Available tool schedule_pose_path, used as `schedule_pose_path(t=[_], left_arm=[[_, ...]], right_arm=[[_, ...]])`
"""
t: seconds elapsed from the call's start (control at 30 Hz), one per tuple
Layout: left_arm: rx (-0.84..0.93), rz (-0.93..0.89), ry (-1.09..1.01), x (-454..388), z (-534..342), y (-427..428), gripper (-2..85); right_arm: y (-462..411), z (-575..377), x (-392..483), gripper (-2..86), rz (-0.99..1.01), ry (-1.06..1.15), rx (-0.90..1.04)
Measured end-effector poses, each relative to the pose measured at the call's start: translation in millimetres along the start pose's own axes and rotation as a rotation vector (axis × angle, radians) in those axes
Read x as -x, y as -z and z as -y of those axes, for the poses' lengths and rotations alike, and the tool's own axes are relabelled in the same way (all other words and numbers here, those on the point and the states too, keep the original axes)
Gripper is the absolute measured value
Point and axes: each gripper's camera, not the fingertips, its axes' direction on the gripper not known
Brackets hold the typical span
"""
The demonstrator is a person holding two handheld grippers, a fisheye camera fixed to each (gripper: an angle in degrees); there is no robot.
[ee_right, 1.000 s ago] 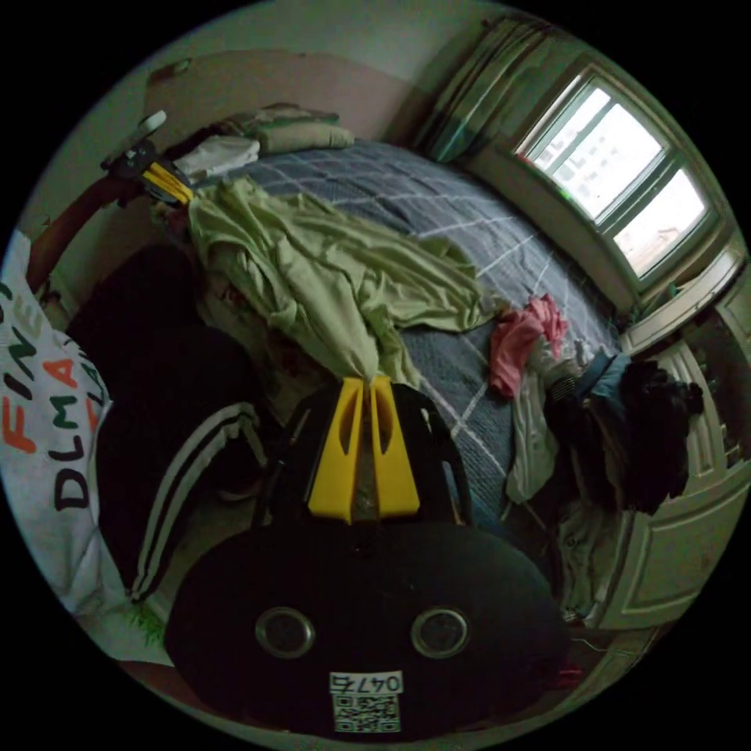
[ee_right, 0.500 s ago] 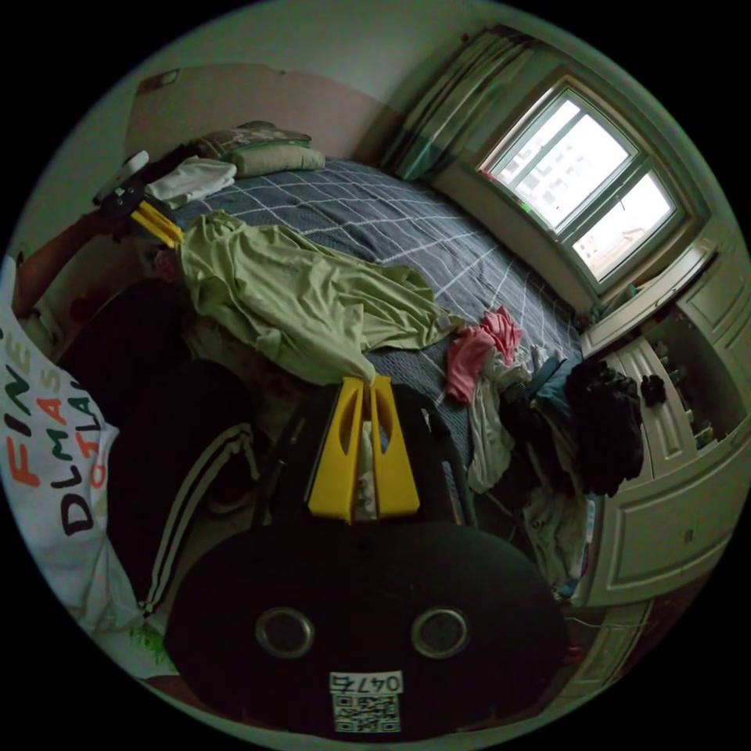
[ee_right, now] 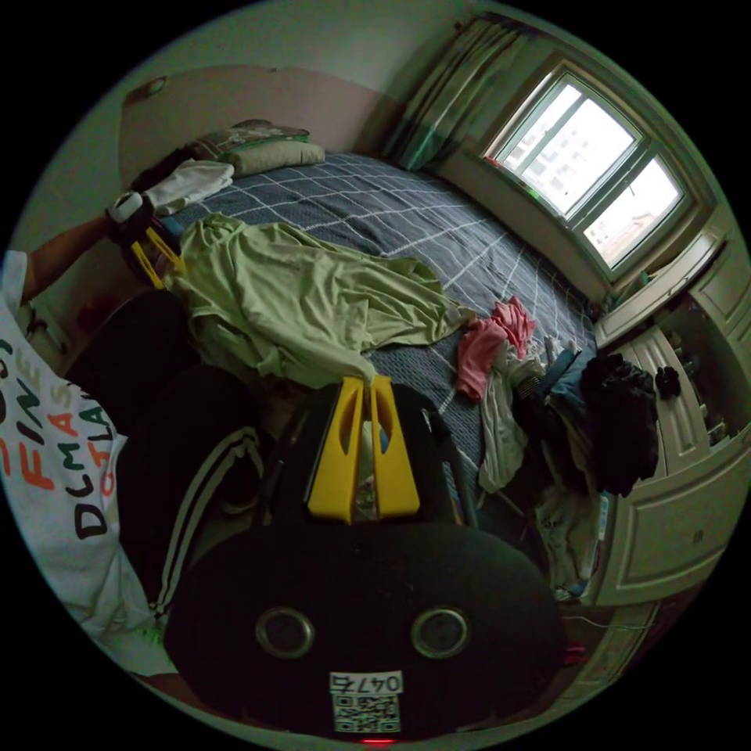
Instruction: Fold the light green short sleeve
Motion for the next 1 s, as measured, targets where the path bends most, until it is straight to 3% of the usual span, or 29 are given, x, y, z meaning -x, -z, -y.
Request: schedule_pose_path(t=[0.1,0.17,0.4,0.53,0.73,0.8,0.9,1.0], left_arm=[[0.031,0.05,-0.019,5,9,2,4.9],[-0.019,0.079,0.073,14,8,14,1.2],[-0.371,0.125,0.482,47,-28,115,-0.5],[-0.432,0.272,0.599,43,-35,187,-0.6],[-0.304,0.389,0.607,49,-7,227,-0.7],[-0.348,0.348,0.622,53,-5,236,-0.7],[-0.374,0.276,0.661,67,-4,245,-0.6],[-0.235,0.283,0.675,95,14,226,-0.2]], right_arm=[[-1,10,-3,0.0,0.001,-0.012,0.004],[0,16,-6,0.0,0.004,-0.028,0.002],[44,49,-3,0.0,-0.111,0.061,-0.023],[87,65,1,0.1,-0.18,0.109,-0.051],[145,89,-5,0.0,-0.271,0.137,-0.107],[149,96,-6,0.0,-0.313,0.146,-0.083],[141,103,-14,0.0,-0.306,0.14,-0.045],[99,120,-32,0.1,-0.199,0.12,-0.011]])
